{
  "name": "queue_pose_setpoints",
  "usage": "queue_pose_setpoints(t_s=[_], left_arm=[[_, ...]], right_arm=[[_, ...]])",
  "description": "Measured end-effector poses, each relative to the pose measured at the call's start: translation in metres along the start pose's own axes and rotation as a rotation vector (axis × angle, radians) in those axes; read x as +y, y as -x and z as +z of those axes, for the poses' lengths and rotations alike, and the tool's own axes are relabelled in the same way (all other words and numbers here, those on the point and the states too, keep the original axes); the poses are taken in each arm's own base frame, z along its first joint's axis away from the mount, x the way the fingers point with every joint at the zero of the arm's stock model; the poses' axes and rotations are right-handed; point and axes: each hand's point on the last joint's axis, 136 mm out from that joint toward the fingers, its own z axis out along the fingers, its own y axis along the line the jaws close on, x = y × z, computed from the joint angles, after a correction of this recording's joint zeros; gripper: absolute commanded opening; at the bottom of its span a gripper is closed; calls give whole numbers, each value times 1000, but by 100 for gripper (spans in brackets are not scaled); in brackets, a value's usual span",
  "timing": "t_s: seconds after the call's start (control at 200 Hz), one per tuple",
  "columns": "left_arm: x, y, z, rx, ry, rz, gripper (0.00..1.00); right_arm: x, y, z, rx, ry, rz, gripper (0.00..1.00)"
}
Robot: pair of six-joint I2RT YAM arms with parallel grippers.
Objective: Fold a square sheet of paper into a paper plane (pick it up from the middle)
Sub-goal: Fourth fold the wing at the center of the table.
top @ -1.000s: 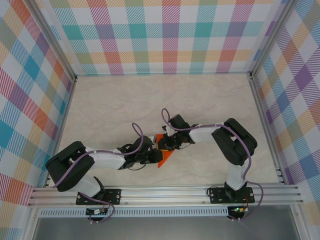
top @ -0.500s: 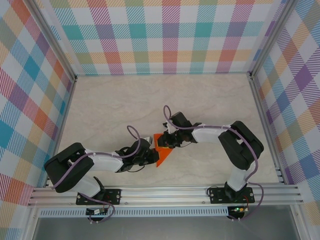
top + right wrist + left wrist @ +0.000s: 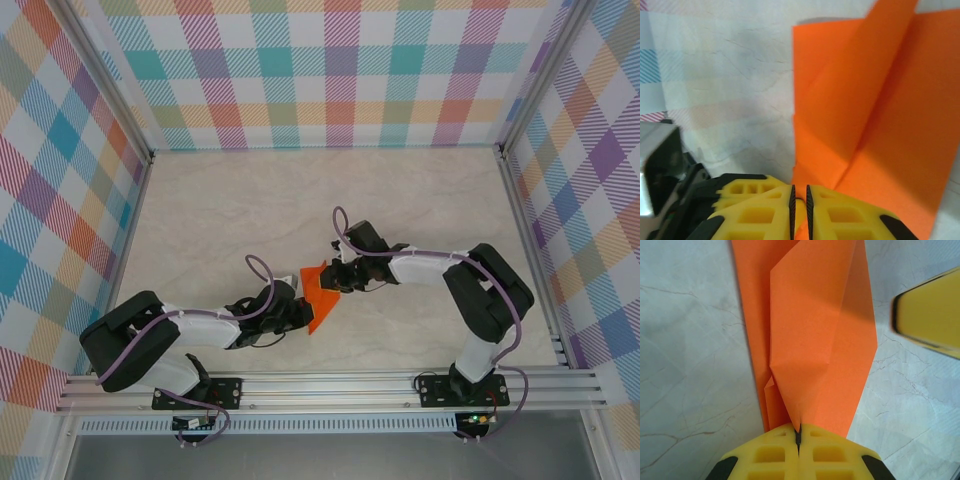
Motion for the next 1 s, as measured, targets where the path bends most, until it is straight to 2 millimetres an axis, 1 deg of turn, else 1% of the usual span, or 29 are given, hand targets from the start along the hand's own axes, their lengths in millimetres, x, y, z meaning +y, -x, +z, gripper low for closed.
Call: queue_pose_setpoints(t_s=[0.1, 0.22, 0.465, 0.655, 0.79, 0.91, 1.0], left_arm=[[0, 0, 0, -3, -5, 1, 0], [-1, 0, 0, -3, -5, 8, 0], [0, 1, -2, -8, 2, 72, 0], [1, 0, -5, 0, 11, 169, 0], [-1, -1, -10, 11, 5, 224, 0], [1, -5, -11, 31, 8, 243, 0], [2, -6, -10, 36, 10, 238, 0]], right_arm=[[-18, -4, 6, 13, -67, 31, 14], [-34, -8, 12, 29, -117, 50, 12], [-37, -7, 10, 3, -142, 53, 9], [-41, -23, 4, -41, -133, 98, 9], [-42, -36, 0, -56, -141, 124, 10], [-44, -41, -4, -66, -173, 124, 11], [-45, -40, -9, -78, -193, 121, 12]])
